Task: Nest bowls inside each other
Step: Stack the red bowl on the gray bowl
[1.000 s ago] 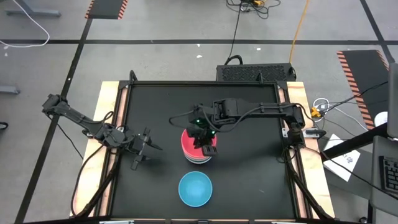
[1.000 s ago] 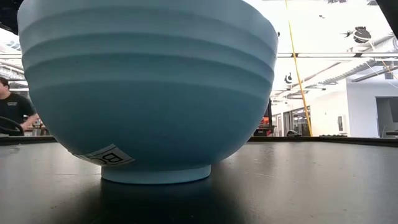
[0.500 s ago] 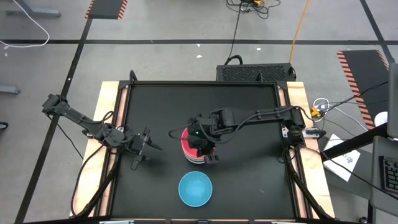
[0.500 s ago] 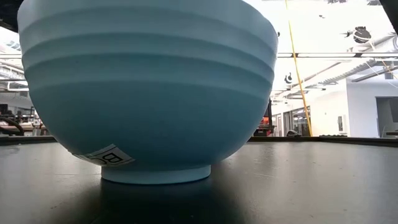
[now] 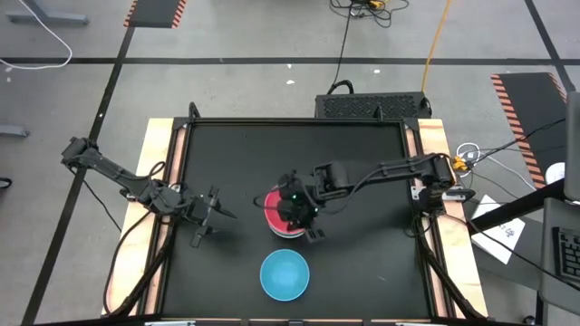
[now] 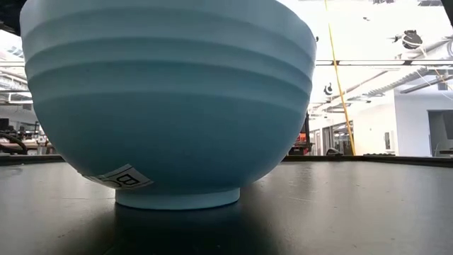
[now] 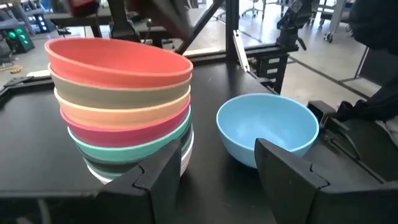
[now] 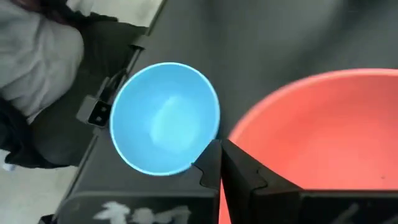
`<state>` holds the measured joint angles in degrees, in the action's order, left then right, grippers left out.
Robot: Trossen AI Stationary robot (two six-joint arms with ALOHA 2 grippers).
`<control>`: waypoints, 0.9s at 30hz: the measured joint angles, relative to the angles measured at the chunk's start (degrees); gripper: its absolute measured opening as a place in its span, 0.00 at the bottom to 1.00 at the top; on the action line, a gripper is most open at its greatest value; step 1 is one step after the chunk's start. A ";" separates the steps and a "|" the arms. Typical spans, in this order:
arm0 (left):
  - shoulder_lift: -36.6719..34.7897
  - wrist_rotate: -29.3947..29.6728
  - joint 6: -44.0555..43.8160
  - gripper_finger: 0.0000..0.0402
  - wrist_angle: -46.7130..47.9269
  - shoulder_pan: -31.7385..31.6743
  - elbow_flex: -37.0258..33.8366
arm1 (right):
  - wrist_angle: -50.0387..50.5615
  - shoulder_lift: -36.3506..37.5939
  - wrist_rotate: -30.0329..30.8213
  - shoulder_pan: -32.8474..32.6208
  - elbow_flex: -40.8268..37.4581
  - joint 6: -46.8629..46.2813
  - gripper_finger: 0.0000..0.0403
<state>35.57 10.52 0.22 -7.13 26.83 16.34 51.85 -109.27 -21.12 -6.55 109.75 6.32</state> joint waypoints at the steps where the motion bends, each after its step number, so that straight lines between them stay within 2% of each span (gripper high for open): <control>1: 0.00 0.01 0.07 0.52 -0.40 0.00 0.00 | -0.06 0.41 0.13 0.45 -0.01 0.30 0.00; 14: 0.04 0.00 0.16 0.52 -1.25 -0.07 0.00 | -5.79 4.98 -0.11 10.08 0.04 0.82 0.00; 17: 0.04 0.00 -0.04 0.52 -0.64 -0.04 0.00 | -4.90 4.72 -3.12 12.15 0.02 0.20 0.00; 27: 0.04 0.02 -0.36 0.52 1.25 -0.07 0.00 | -5.19 4.15 -3.50 14.36 -0.13 -0.61 0.00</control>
<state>35.62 10.54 -0.14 -5.89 26.76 16.34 46.66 -105.12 -24.62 7.81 109.63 5.70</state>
